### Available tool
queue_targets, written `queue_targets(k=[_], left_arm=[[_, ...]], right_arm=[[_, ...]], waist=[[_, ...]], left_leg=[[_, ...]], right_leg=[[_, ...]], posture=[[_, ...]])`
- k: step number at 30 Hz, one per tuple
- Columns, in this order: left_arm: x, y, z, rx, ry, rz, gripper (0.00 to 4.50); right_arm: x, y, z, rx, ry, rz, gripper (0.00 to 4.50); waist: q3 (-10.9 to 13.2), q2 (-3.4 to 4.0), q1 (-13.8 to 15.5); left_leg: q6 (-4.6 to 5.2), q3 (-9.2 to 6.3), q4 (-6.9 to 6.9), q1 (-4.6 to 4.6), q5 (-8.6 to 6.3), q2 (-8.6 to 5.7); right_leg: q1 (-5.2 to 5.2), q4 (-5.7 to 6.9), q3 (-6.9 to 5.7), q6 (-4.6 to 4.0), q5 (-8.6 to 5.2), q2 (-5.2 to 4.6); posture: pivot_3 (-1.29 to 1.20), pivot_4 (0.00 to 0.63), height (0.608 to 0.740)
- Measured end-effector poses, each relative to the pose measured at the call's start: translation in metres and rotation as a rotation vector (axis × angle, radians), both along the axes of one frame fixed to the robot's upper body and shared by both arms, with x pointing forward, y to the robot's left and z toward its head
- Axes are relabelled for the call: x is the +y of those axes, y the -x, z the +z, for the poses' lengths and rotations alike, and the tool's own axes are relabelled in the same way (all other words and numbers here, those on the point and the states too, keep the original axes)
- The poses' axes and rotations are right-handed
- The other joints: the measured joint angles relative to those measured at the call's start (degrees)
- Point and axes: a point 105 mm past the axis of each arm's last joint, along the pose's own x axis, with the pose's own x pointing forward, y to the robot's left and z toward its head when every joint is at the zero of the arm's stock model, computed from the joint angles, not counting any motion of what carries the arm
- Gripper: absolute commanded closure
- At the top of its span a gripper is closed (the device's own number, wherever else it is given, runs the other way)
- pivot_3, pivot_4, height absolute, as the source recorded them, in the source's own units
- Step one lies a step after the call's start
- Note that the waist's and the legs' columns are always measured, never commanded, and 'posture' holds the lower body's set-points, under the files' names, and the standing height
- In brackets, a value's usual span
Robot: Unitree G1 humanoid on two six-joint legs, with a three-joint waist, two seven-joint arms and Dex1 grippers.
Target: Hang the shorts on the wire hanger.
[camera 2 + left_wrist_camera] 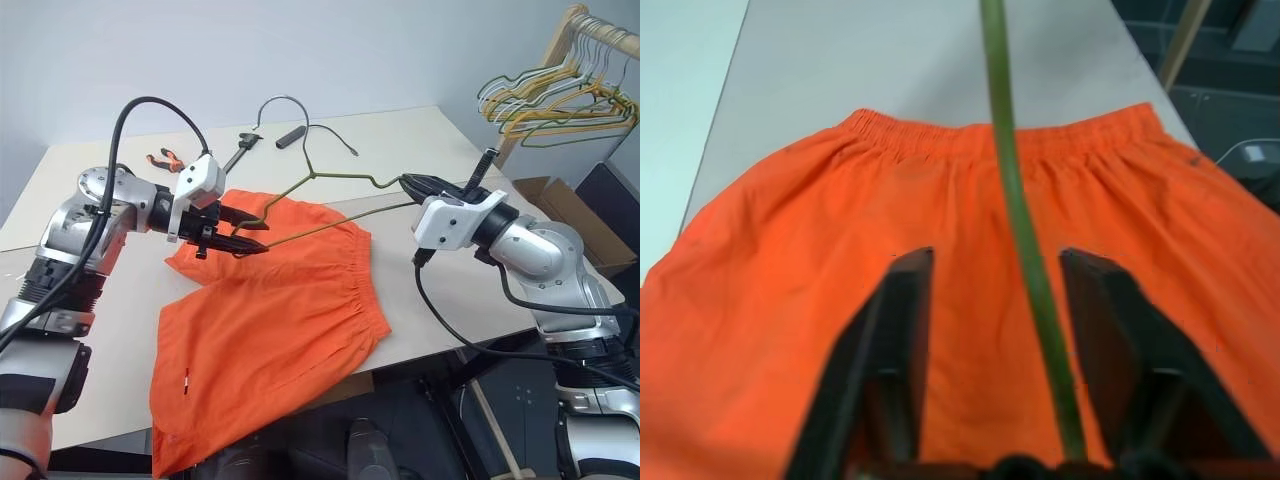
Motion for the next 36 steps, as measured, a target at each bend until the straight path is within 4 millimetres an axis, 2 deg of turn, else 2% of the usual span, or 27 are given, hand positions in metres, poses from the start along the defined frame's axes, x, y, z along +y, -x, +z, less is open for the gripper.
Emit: queue_targets(k=[3, 14, 15, 17, 22, 24, 27, 29, 33, 36], left_arm=[[-0.001, 0.000, -0.002, 0.008, 0.002, -0.001, 4.38], [0.000, -0.001, -0.004, 0.021, 0.002, 0.015, 4.45], [0.000, -0.001, -0.004, 0.021, 0.002, 0.015, 4.50], [0.000, -0.001, -0.004, 0.022, 0.002, 0.015, 4.50], [0.004, -0.001, -0.005, 0.013, -0.014, 0.025, 4.50], [0.009, -0.002, -0.006, -0.019, -0.050, 0.032, 4.50], [0.018, -0.002, -0.010, -0.068, -0.113, 0.036, 4.50], [0.022, -0.002, -0.013, -0.096, -0.146, 0.034, 4.50], [0.021, 0.001, -0.021, -0.117, -0.178, 0.016, 4.50], [0.018, 0.004, -0.020, -0.129, -0.179, -0.002, 4.50]], right_arm=[[0.002, -0.001, 0.004, -0.007, -0.011, -0.001, 4.50], [0.005, 0.000, 0.005, -0.005, -0.023, -0.004, 4.50], [0.005, 0.000, 0.005, -0.004, -0.022, -0.002, 3.98], [0.004, 0.003, 0.006, 0.004, -0.016, 0.007, 3.47], [0.003, 0.016, 0.000, 0.106, 0.013, 0.059, 1.74], [0.002, 0.020, 0.000, 0.202, -0.028, 0.078, 1.03], [-0.003, 0.025, -0.001, 0.447, -0.115, 0.105, 0.03], [-0.002, 0.028, 0.001, 0.642, -0.165, 0.127, 0.03], [0.003, 0.032, 0.011, 0.860, -0.116, 0.108, 0.03], [0.010, 0.029, -0.002, 1.051, -0.059, 0.079, 0.03]], waist=[[0.0, 0.00, 0.0], [0.0, 0.00, 0.0], [0.0, 0.00, -0.1], [0.0, 0.00, 0.0], [0.0, 0.00, 0.1], [0.0, 0.00, -0.1], [0.0, 0.03, 0.1], [-0.1, 0.05, 0.2], [-0.2, 0.18, 0.5], [-0.3, 0.20, 0.7]], left_leg=[[0.01, 0.00, 0.03, 0.00, -0.01, 0.00], [0.05, -0.01, 0.10, -0.03, -0.03, 0.00], [0.05, -0.01, 0.10, -0.03, -0.03, 0.00], [0.04, -0.01, 0.10, -0.03, -0.03, 0.00], [0.12, -0.01, 0.15, -0.04, -0.07, -0.01], [0.13, -0.01, 0.16, -0.02, -0.08, 0.01], [0.44, -0.03, 0.19, 0.00, -0.26, 0.02], [0.68, -0.03, 0.33, -0.01, -0.40, 0.10], [0.75, -0.04, 0.41, -0.05, -0.46, 0.16], [0.77, -0.02, 0.46, -0.07, -0.52, 0.16]], right_leg=[[0.00, 0.02, 0.01, 0.00, 0.00, 0.00], [0.00, 0.03, 0.01, 0.02, 0.02, -0.01], [0.00, 0.04, 0.01, 0.02, 0.02, -0.02], [0.00, 0.04, 0.00, 0.02, 0.02, -0.02], [0.02, 0.03, 0.01, 0.05, 0.03, -0.03], [0.03, 0.05, 0.02, 0.04, 0.04, -0.02], [0.04, 0.10, 0.03, 0.03, 0.04, -0.03], [0.04, 0.15, 0.03, 0.03, 0.05, -0.06], [0.03, 0.15, -0.01, 0.04, 0.07, -0.07], [0.01, 0.15, 0.01, 0.04, 0.07, -0.07]], posture=[[-0.24, 0.031, 0.740], [-0.25, 0.035, 0.740], [-0.25, 0.035, 0.740], [-0.25, 0.035, 0.740], [-0.23, 0.039, 0.740], [-0.22, 0.038, 0.740], [-0.21, 0.039, 0.740], [-0.21, 0.041, 0.740], [-0.20, 0.042, 0.740], [-0.19, 0.043, 0.740]])
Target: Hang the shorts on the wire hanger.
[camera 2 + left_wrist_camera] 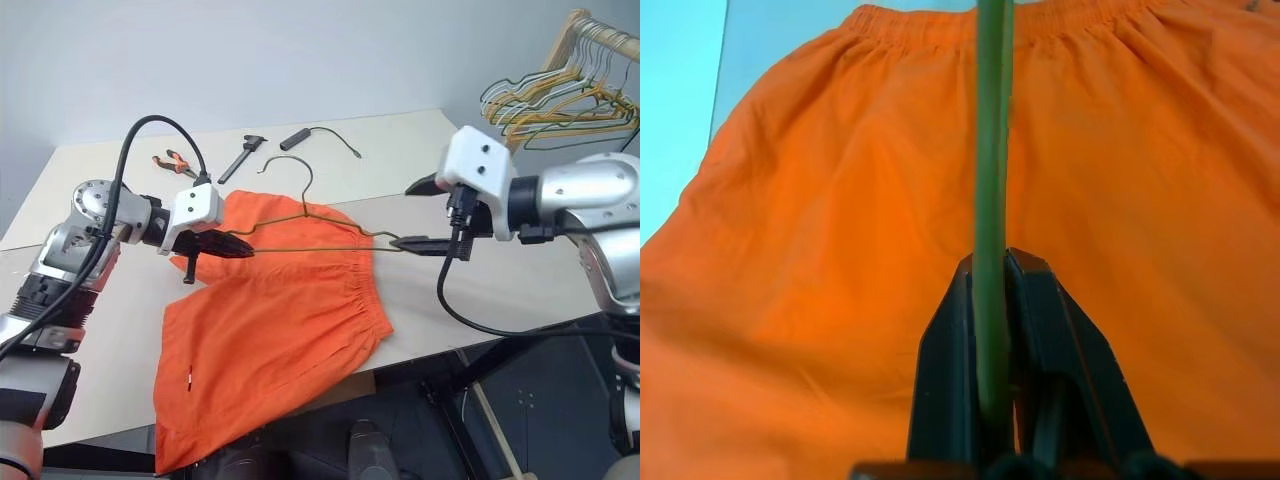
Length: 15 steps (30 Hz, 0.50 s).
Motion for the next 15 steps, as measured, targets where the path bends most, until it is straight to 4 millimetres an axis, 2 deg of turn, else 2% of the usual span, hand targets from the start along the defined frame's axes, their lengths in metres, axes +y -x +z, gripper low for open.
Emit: queue_targets(k=[3, 6, 9, 12, 15], left_arm=[[-0.003, 0.003, 0.002, -0.008, 0.001, -0.016, 4.50], [-0.003, 0.003, 0.003, -0.009, 0.001, -0.016, 4.50], [-0.003, 0.003, 0.003, -0.010, 0.000, -0.018, 4.50], [-0.003, 0.004, 0.002, -0.008, 0.000, -0.018, 4.50], [-0.003, 0.004, 0.002, -0.007, 0.001, -0.021, 4.50]], right_arm=[[0.009, -0.011, -0.020, 0.131, 0.052, -0.020, 0.03], [0.015, -0.020, -0.033, 0.175, 0.104, -0.049, 0.03], [0.018, -0.027, -0.042, 0.189, 0.145, -0.065, 0.03], [0.025, -0.028, -0.046, 0.210, 0.153, -0.054, 0.64], [0.030, -0.030, -0.051, 0.218, 0.167, -0.044, 1.64]], waist=[[0.0, 0.02, 0.1], [-0.1, 0.06, 0.2], [-0.1, 0.11, 0.4], [-0.1, 0.11, 0.6], [-0.1, 0.11, 0.9]], left_leg=[[-0.01, 0.03, 0.02, -0.09, 0.00, -0.04], [-0.12, 0.05, 0.04, -0.27, 0.07, -0.13], [-0.46, 0.04, 0.45, -0.95, 0.27, -0.14], [-0.40, 0.05, 0.54, -1.02, 0.24, -0.17], [-0.35, 0.05, 0.57, -1.03, 0.20, -0.17]], right_leg=[[-0.12, 0.04, 0.03, 0.00, 0.00, 0.00], [-0.31, 0.08, 0.04, 0.01, 0.00, 0.00], [-0.89, 0.30, 0.03, 0.03, 0.02, 0.00], [-0.89, 0.31, 0.03, 0.13, 0.07, 0.00], [-0.85, 0.17, 0.03, 0.19, 0.11, 0.00]], posture=[[-0.18, 0.042, 0.740], [-0.18, 0.042, 0.740], [-0.18, 0.042, 0.740], [-0.18, 0.042, 0.740], [-0.18, 0.041, 0.740]])
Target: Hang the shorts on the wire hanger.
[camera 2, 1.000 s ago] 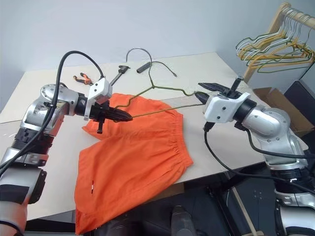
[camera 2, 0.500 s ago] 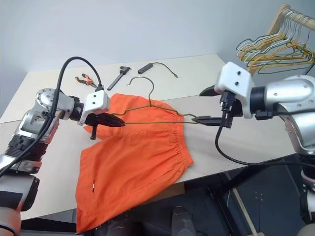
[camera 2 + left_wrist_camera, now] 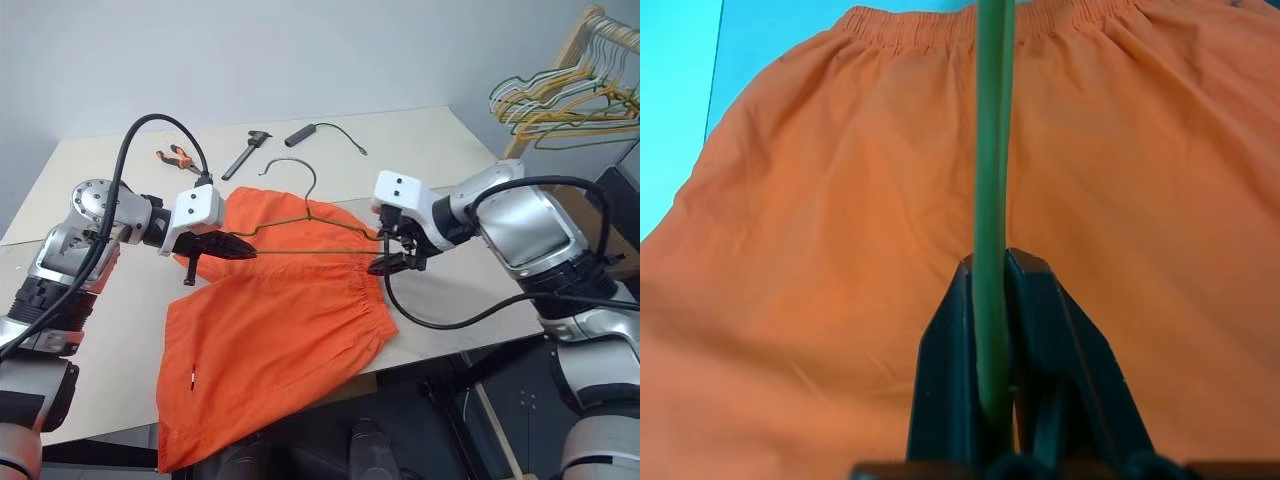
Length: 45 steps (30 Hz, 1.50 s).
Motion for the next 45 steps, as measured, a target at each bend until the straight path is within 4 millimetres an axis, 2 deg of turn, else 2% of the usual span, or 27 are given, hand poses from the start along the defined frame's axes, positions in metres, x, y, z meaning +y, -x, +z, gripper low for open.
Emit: queue_targets(k=[8, 12, 15, 20, 24, 26, 27, 33, 37, 40, 45], left_arm=[[-0.002, 0.001, 0.001, -0.014, -0.001, -0.019, 4.50], [-0.001, 0.002, 0.003, -0.045, -0.001, -0.045, 4.50], [-0.004, 0.006, 0.001, -0.037, 0.017, -0.089, 3.80], [-0.009, 0.006, 0.011, -0.033, 0.153, -0.137, 2.16], [0.012, -0.010, 0.021, -0.050, 0.274, -0.010, 0.86], [0.015, -0.008, 0.030, -0.057, 0.327, -0.009, 0.17], [0.015, -0.003, 0.034, -0.052, 0.354, -0.021, 0.03], [0.000, 0.032, 0.023, 0.031, 0.389, -0.152, 0.03], [-0.009, 0.053, 0.028, 0.071, 0.402, -0.244, 0.03], [-0.011, 0.059, 0.028, 0.088, 0.409, -0.261, 0.03], [-0.012, 0.060, 0.027, 0.106, 0.419, -0.257, 0.03]], right_arm=[[0.004, -0.002, -0.006, 0.015, 0.013, 0.006, 4.39], [0.004, 0.005, -0.007, 0.018, 0.018, 0.034, 4.45], [0.001, 0.015, -0.014, 0.052, -0.007, 0.041, 4.50], [-0.014, 0.041, -0.023, 0.150, -0.118, -0.028, 4.50], [-0.056, 0.060, -0.036, 0.248, -0.190, -0.260, 4.50], [-0.076, 0.069, -0.045, 0.299, -0.230, -0.385, 4.50], [-0.086, 0.074, -0.049, 0.323, -0.253, -0.450, 4.50], [-0.127, 0.103, -0.066, 0.456, -0.354, -0.726, 4.50], [-0.135, 0.121, -0.082, 0.576, -0.428, -0.816, 4.50], [-0.138, 0.133, -0.101, 0.641, -0.433, -0.863, 4.50], [-0.137, 0.131, -0.112, 0.654, -0.449, -0.884, 4.50]], waist=[[0.0, 0.00, 0.3], [0.0, 0.01, 0.3], [0.0, -0.01, 0.4], [0.0, -0.01, 0.9], [0.0, -0.02, 1.6], [0.0, -0.03, 1.8], [0.0, -0.02, 1.9], [0.0, -0.03, 2.2], [0.0, -0.04, 2.3], [0.0, -0.02, 2.5], [0.0, 0.00, 2.6]], left_leg=[[0.01, 0.00, 0.01, -0.02, -0.01, -0.01], [0.01, 0.00, 0.01, 0.00, -0.01, 0.00], [0.01, -0.01, 0.04, -0.02, -0.01, -0.01], [0.11, -0.03, 0.10, -0.02, -0.07, 0.00], [0.25, -0.01, 0.11, 0.00, -0.15, 0.01], [0.25, -0.02, 0.10, 0.04, -0.15, 0.02], [0.24, -0.02, 0.08, 0.07, -0.15, 0.02], [0.53, -0.04, 0.06, 0.22, -0.33, 0.03], [0.59, -0.05, -0.01, 0.52, -0.38, 0.03], [0.59, -0.07, -0.10, 1.04, -0.53, 0.03], [0.59, -0.04, -0.09, 1.07, -0.53, 0.01]], right_leg=[[0.00, 0.00, 0.00, 0.01, 0.01, 0.00], [0.01, 0.00, 0.00, 0.01, 0.01, 0.00], [0.02, -0.01, -0.03, 0.01, 0.01, -0.01], [0.08, -0.04, -0.07, 0.03, 0.03, -0.02], [0.11, -0.06, -0.06, 0.03, 0.05, -0.02], [0.14, -0.08, -0.05, 0.04, 0.05, -0.03], [0.16, -0.08, -0.03, 0.04, 0.05, -0.03], [0.27, -0.06, 0.03, 0.03, 0.05, -0.03], [0.58, -0.14, 0.04, 0.01, 0.07, -0.02], [1.10, -0.25, 0.05, 0.02, 0.03, -0.02], [1.08, -0.25, 0.13, 0.01, 0.02, -0.01]], posture=[[-0.19, 0.039, 0.740], [-0.20, 0.039, 0.740], [-0.20, 0.041, 0.740], [-0.20, 0.053, 0.740], [-0.20, 0.066, 0.740], [-0.20, 0.074, 0.740], [-0.20, 0.078, 0.740], [-0.19, 0.100, 0.740], [-0.19, 0.107, 0.740], [-0.18, 0.109, 0.740], [-0.17, 0.110, 0.740]])
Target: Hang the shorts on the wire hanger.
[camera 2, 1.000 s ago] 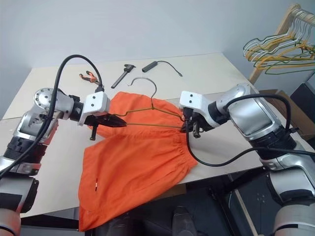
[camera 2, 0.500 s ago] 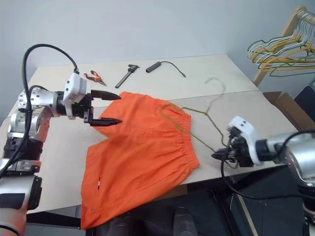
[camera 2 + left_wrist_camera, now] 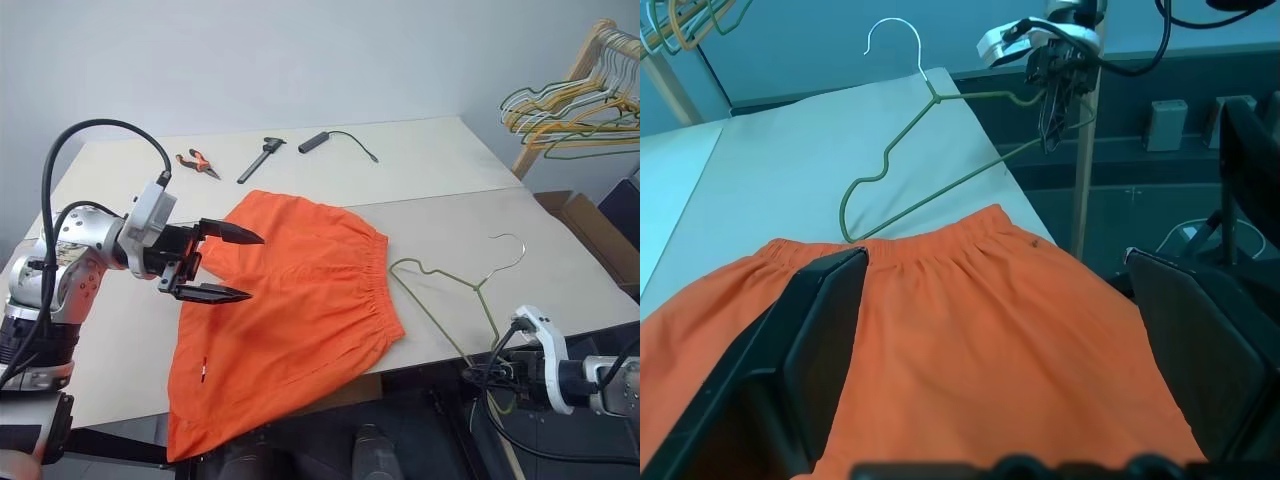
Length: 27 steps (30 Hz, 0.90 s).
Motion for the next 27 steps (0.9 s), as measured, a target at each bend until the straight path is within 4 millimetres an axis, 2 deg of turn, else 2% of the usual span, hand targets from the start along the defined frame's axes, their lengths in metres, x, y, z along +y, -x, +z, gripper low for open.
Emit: queue_targets(k=[8, 19, 22, 27], left_arm=[[0.003, 0.002, 0.000, 0.002, -0.024, 0.006, 0.03], [0.006, 0.005, -0.003, 0.013, -0.032, 0.009, 0.03], [0.008, 0.006, -0.004, 0.008, -0.036, 0.012, 0.03], [0.009, 0.007, -0.003, 0.000, -0.041, 0.014, 0.03]], right_arm=[[0.007, -0.008, 0.004, -0.033, -0.060, 0.007, 4.50], [0.015, 0.004, 0.007, 0.030, -0.066, 0.149, 4.50], [0.018, -0.007, 0.003, 0.025, -0.070, 0.153, 4.50], [0.024, -0.044, 0.001, -0.023, -0.100, 0.101, 4.50]], waist=[[0.0, 0.05, 1.0], [0.1, 0.06, 2.2], [0.1, 0.05, 2.2], [0.1, 0.06, 2.4]], left_leg=[[0.01, 0.02, -0.05, -0.04, -0.01, -0.01], [0.06, 0.02, -0.07, -0.06, -0.04, 0.00], [0.06, 0.06, -0.05, -0.05, -0.04, 0.00], [0.06, 0.07, -0.06, -0.09, -0.03, 0.00]], right_leg=[[-0.04, -0.07, 0.00, 0.00, 0.00, 0.02], [-0.05, -0.16, -0.01, -0.03, -0.02, 0.03], [-0.03, -0.17, 0.02, -0.21, -0.12, 0.04], [-0.08, -0.17, 0.00, -0.15, -0.08, 0.04]], posture=[[-0.16, 0.112, 0.740], [-0.14, 0.110, 0.740], [-0.13, 0.103, 0.740], [-0.11, 0.092, 0.740]])
